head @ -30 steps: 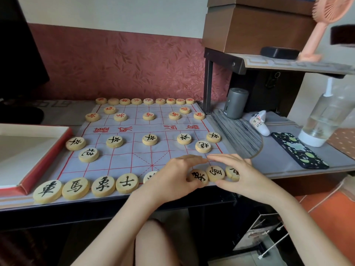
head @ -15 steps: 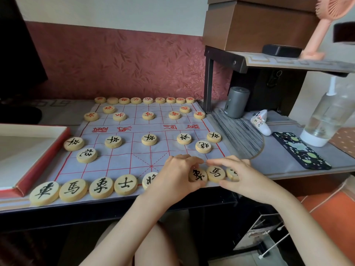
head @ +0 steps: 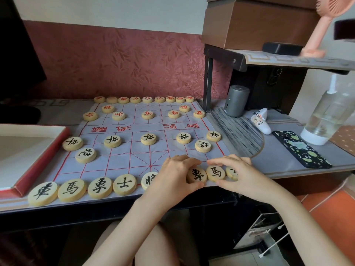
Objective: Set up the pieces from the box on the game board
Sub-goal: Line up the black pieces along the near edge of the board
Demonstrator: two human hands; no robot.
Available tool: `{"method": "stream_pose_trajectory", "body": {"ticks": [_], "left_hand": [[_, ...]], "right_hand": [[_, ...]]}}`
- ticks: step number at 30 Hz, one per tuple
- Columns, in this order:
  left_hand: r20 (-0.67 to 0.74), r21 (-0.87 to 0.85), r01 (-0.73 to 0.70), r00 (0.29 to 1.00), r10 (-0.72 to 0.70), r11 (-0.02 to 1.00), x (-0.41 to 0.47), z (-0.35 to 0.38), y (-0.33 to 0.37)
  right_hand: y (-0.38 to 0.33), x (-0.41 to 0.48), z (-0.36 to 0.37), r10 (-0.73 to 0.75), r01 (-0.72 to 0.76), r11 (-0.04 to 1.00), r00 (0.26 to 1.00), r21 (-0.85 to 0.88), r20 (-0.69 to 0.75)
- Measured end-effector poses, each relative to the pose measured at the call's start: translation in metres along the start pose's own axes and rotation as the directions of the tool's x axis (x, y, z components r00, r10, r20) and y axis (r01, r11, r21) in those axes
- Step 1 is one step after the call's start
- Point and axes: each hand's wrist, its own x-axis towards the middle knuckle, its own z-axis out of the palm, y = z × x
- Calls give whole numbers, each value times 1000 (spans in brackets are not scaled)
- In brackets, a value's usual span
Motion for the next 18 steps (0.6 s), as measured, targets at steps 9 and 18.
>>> {"method": "stream_pose_trajectory", "body": {"ticks": [9,18], "left_hand": [[-1,11,26,1000,-26,1000,0,2,2],[23,-33,-2,1000,3,999,-3,1,-1]], "right_hand": [[4,2,3,-47,45,998,998,-47,-39],[7,2,5,-45,43,999,998,-27,-43]]}}
